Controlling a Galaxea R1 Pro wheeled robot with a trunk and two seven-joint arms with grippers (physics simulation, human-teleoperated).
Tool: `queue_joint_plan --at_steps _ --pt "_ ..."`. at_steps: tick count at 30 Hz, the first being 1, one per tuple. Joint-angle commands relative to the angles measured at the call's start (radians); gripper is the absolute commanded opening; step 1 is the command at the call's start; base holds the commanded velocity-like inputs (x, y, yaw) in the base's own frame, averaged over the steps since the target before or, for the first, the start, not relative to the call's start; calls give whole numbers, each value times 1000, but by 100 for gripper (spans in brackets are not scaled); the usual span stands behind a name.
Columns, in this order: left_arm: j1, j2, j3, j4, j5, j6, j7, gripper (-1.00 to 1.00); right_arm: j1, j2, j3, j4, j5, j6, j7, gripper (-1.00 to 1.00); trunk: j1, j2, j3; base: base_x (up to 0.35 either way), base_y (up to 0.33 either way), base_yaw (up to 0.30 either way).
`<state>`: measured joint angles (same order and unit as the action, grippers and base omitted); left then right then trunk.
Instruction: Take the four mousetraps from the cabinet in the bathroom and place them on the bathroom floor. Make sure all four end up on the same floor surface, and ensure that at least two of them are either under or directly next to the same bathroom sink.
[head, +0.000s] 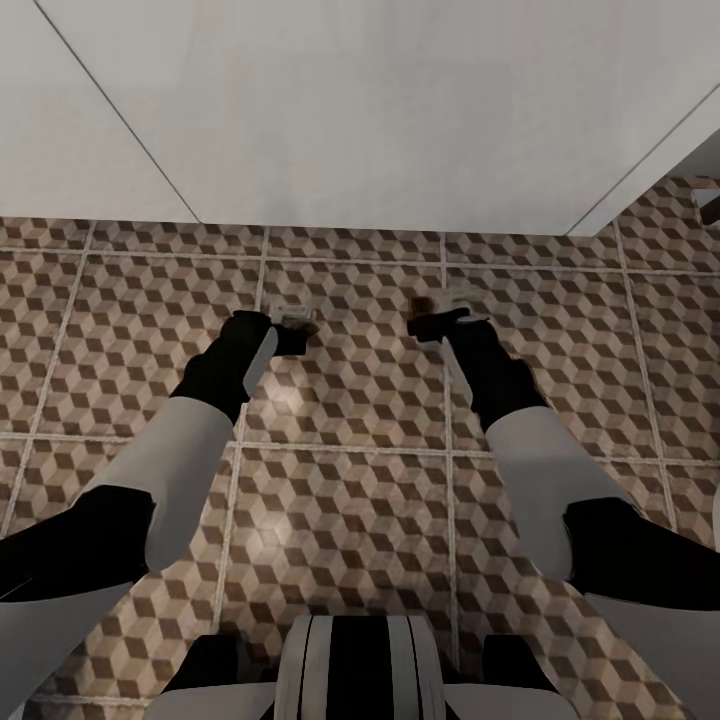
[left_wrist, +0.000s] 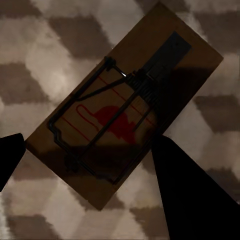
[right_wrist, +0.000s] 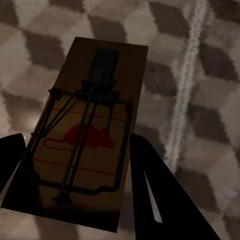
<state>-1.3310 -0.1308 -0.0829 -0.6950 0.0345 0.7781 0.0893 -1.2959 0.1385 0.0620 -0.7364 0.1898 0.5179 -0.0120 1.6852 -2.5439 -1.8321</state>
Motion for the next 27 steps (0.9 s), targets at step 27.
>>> queue_joint_plan --at_steps 27 --pt "-7 12 73 -34 5 -94 48 -100 1 -2 82 -20 5 -103 -13 -100 0 0 0 0 0 0"
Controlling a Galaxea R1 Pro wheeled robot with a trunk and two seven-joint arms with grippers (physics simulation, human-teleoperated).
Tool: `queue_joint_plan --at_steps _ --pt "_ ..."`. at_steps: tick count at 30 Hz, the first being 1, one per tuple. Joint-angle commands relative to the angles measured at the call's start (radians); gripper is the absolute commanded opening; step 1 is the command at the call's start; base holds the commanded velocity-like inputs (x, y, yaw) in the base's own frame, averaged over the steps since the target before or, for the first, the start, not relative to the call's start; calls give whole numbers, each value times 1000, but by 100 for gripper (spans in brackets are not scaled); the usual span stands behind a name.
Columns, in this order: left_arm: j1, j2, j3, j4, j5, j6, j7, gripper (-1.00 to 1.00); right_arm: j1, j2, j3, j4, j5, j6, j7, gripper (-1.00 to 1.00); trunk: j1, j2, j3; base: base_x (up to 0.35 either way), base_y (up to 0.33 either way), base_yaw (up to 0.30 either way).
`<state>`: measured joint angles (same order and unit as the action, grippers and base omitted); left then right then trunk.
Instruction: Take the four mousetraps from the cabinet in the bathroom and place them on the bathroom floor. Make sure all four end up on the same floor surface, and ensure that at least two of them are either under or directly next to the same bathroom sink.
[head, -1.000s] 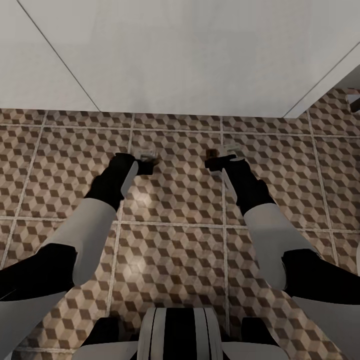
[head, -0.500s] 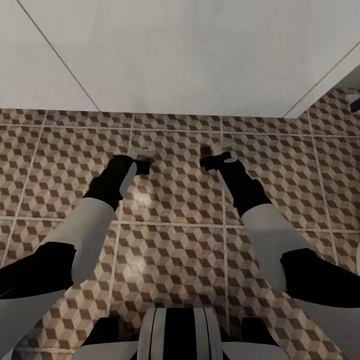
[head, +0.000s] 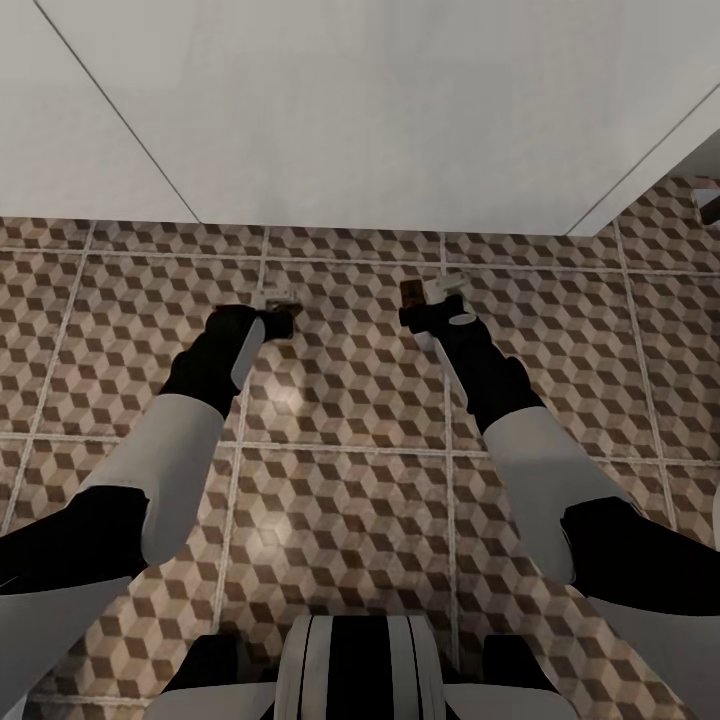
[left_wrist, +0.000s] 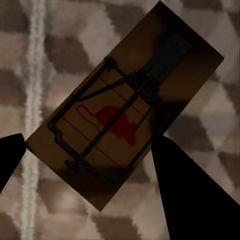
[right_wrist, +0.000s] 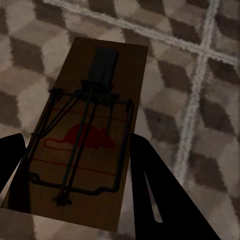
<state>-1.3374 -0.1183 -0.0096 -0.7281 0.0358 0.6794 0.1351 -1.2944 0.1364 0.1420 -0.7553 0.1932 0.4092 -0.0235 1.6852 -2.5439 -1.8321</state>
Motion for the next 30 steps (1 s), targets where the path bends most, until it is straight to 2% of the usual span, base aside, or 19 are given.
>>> queue_joint_plan --at_steps 1,8,13,16,30 --pt "0 0 0 -5 4 5 2 -100 0 0 2 -2 2 6 -1 -100 0 0 -1 0 0 0" --pt "0 0 -1 -56 4 6 -7 -100 0 0 1 -2 2 6 -3 -100 0 0 -1 0 0 0" --pt "0 5 -5 -140 3 5 -94 -100 0 -2 1 -2 2 7 -3 -100 0 0 -1 0 0 0" --pt "0 6 -8 -183 2 6 -121 -100 0 -3 1 -2 2 8 -3 -100 0 0 -1 0 0 0" --pt "0 6 -8 -209 1 6 -133 -100 0 -4 1 -2 3 6 -4 -100 0 0 -1 0 0 0"
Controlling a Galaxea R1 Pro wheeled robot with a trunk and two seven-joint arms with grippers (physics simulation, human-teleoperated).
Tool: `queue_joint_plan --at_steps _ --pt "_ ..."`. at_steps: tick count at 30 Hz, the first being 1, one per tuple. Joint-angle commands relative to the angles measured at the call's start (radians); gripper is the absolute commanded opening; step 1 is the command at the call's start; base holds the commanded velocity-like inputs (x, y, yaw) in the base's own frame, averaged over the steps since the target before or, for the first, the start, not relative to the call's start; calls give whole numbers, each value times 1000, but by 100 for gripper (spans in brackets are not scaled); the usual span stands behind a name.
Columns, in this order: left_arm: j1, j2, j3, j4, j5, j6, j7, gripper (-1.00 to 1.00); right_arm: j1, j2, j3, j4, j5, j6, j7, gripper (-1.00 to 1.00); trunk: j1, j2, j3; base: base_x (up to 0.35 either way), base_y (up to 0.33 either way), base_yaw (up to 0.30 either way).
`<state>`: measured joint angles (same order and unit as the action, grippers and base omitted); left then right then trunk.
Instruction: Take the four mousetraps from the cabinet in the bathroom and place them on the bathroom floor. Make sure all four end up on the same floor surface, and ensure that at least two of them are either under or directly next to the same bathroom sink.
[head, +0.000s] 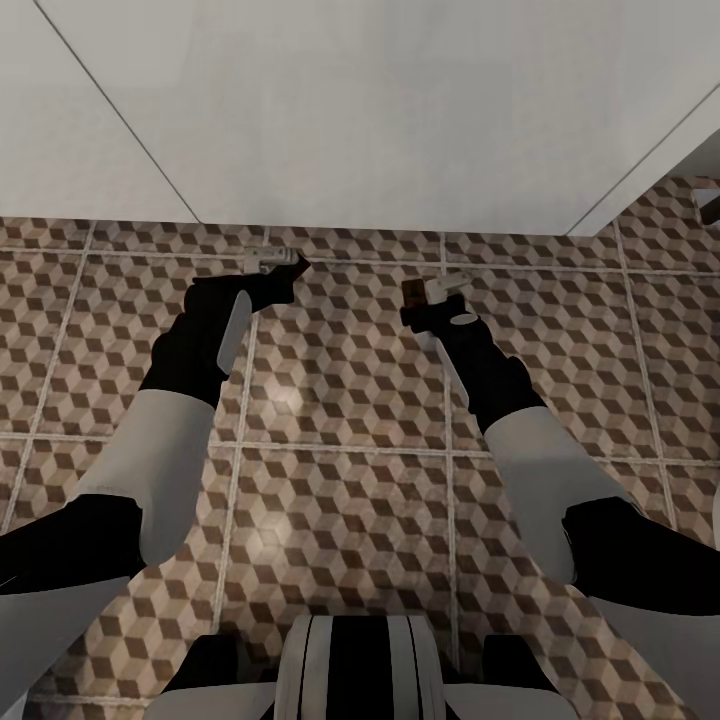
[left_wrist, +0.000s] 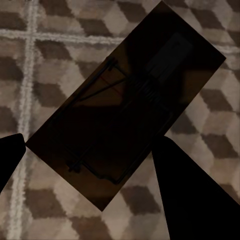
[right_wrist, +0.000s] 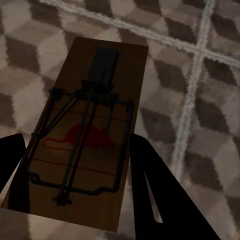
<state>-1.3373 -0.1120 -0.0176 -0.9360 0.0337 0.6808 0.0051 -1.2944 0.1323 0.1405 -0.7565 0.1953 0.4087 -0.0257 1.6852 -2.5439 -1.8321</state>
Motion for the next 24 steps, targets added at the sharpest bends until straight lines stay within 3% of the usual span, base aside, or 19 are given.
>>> queue_joint_plan --at_steps 1,17,24 --pt "0 0 0 -1 3 5 -3 -100 0 0 2 -1 2 6 -1 -100 0 0 0 0 0 0" --pt "0 1 0 -17 3 5 -3 -100 0 -3 -5 0 4 10 -6 -100 0 0 0 0 0 0" --pt "0 1 -1 -38 3 5 -2 -100 -1 -9 -8 1 4 43 -53 -100 0 0 0 0 0 0"
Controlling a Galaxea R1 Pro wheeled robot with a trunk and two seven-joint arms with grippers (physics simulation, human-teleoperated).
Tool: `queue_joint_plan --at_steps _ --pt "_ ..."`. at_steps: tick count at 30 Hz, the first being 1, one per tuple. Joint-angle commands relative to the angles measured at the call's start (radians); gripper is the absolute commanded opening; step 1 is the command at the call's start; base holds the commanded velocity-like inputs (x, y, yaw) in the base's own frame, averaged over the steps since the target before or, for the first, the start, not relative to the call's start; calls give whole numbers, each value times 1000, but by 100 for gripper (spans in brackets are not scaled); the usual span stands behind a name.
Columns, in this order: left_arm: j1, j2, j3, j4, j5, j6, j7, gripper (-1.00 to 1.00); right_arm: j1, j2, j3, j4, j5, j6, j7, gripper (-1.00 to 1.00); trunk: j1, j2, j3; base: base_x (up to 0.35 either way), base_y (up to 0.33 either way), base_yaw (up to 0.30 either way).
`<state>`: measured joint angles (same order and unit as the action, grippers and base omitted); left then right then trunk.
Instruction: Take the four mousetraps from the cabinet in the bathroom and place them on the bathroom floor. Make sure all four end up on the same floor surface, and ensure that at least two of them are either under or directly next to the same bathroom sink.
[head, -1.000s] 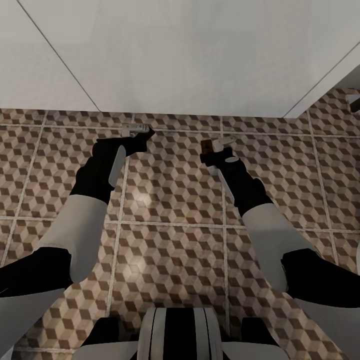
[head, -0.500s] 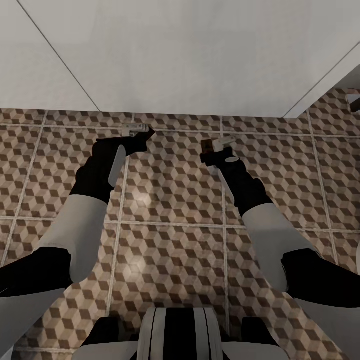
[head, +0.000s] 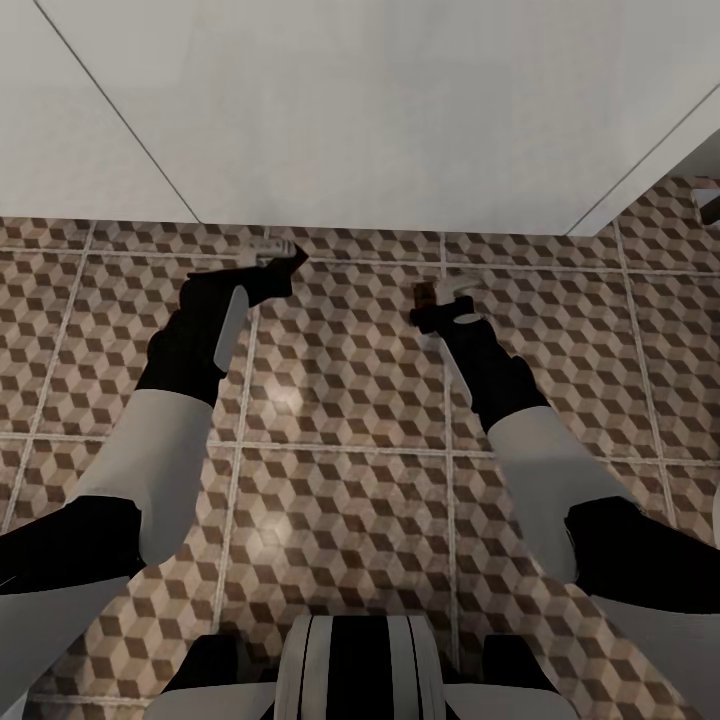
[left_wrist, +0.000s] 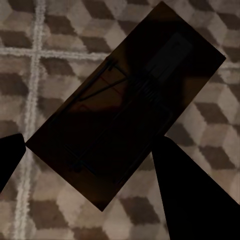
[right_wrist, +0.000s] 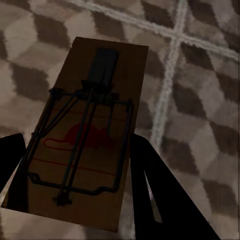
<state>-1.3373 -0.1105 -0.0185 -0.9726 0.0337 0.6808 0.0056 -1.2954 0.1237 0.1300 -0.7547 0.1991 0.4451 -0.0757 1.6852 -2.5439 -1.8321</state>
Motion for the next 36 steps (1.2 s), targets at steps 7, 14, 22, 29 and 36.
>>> queue_joint_plan --at_steps 7,14,22,29,36 --pt "1 0 0 -6 3 5 -3 -100 -31 -36 2 10 -9 18 -8 -100 0 0 0 0 0 0" --pt "4 3 0 -8 3 5 -3 -100 -66 -42 2 47 -10 44 -6 -100 0 0 0 0 0 0" --pt "4 4 0 -12 4 6 -3 -100 -151 -44 2 185 -12 48 -6 -100 0 0 0 0 0 0" --pt "7 5 0 -40 4 7 -2 -100 -162 -44 1 212 -13 47 -6 -100 0 0 0 0 0 0" --pt "17 5 0 -63 5 8 -1 -100 -163 -43 -1 224 -13 47 -6 -100 0 0 0 0 0 0"
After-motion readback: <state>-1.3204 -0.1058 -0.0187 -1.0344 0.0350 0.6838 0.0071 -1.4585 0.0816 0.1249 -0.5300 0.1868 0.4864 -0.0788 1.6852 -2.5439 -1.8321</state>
